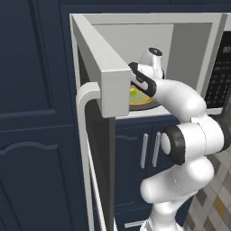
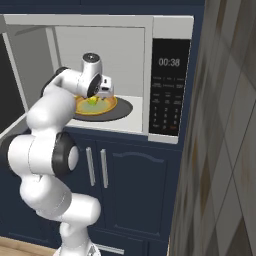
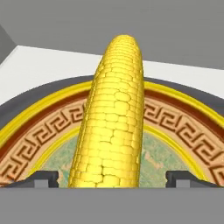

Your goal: Pick the corn from the counter and place it in the microwave.

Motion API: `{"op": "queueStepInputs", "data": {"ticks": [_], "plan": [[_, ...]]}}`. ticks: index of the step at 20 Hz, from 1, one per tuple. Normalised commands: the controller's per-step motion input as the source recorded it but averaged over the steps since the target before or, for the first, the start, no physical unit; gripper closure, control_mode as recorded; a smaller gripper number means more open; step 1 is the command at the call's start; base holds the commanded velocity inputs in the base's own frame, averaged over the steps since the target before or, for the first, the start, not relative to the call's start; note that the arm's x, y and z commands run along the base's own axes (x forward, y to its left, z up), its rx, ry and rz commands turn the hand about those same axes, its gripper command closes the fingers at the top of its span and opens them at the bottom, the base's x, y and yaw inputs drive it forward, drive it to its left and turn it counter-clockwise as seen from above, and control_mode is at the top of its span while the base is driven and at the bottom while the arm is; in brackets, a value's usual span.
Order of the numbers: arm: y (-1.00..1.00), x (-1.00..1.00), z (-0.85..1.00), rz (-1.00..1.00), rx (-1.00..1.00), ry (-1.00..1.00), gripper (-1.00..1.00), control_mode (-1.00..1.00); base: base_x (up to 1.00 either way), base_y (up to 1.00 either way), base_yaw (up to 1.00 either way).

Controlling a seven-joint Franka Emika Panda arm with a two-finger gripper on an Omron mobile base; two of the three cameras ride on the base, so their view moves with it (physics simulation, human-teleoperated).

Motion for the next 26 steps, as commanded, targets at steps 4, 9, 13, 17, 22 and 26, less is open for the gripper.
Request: {"op": "queueStepInputs", "data": {"ticks": [4, 9, 13, 17, 22, 26], "plan": [[-0.29, -0.99, 0.22, -0.05, 0.0, -0.14, -1.0, -1.0, 0.0, 0.0, 0.0], [-0.05, -1.0, 0.37, -0.13, 0.0, -0.02, -1.0, -1.0, 0.0, 0.0, 0.0], [-0.14, -1.0, 0.16, -0.1, 0.0, -0.11, -1.0, -1.0, 0.0, 0.0, 0.0], [-0.03, -1.0, 0.05, -0.07, 0.0, -0.13, -1.0, -1.0, 0.0, 0.0, 0.0], [0.0, -1.0, 0.0, -0.05, 0.0, -0.2, -1.0, -1.0, 0.0, 0.0, 0.0], [0.0, -1.0, 0.22, -0.04, 0.0, -0.1, -1.0, -1.0, 0.0, 0.0, 0.0]]}}
